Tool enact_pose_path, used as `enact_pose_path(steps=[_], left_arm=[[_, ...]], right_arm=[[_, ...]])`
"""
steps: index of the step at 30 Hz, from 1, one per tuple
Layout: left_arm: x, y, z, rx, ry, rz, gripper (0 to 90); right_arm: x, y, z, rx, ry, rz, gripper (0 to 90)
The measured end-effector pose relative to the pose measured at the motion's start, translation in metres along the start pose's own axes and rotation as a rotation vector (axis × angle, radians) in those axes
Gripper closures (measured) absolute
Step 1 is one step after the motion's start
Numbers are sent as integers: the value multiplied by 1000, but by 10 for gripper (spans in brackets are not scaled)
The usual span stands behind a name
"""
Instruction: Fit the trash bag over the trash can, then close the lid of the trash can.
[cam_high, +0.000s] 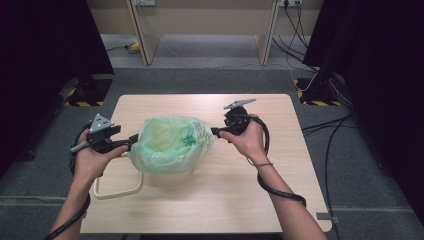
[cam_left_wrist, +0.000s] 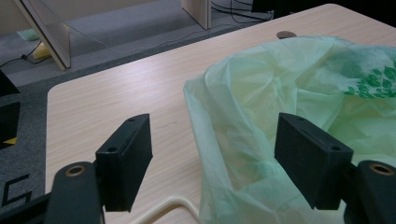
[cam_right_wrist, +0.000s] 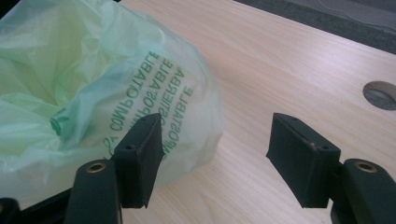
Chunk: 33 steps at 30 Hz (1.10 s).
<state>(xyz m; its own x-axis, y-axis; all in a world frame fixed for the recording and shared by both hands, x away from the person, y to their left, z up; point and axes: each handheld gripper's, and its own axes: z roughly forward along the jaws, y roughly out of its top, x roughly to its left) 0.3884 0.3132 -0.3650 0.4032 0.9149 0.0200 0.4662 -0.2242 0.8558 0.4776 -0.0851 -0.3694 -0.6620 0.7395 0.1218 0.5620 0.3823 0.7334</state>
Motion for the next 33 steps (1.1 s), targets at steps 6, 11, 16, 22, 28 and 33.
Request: enact_pose_path(steps=[6,11,16,22,28,33], left_arm=[[6,-9,-4,-3,10,-23,265],[12,-18,-4,4,20,-45,265],[18,-27,-6,14,34,-60,265],[30,-41,-7,27,60,-98,265],[38,-52,-6,43,85,-123,265],[41,-57,-5,51,95,-136,265]], right_arm=[[-11,-12,-9,-4,-14,24,355],[-22,-23,-16,-12,-23,54,356],[-32,-36,-23,-7,-43,75,355],[-48,-57,-37,-29,-69,119,356],[-62,-73,-51,-50,-104,156,355],[-67,-78,-57,-60,-113,166,355]])
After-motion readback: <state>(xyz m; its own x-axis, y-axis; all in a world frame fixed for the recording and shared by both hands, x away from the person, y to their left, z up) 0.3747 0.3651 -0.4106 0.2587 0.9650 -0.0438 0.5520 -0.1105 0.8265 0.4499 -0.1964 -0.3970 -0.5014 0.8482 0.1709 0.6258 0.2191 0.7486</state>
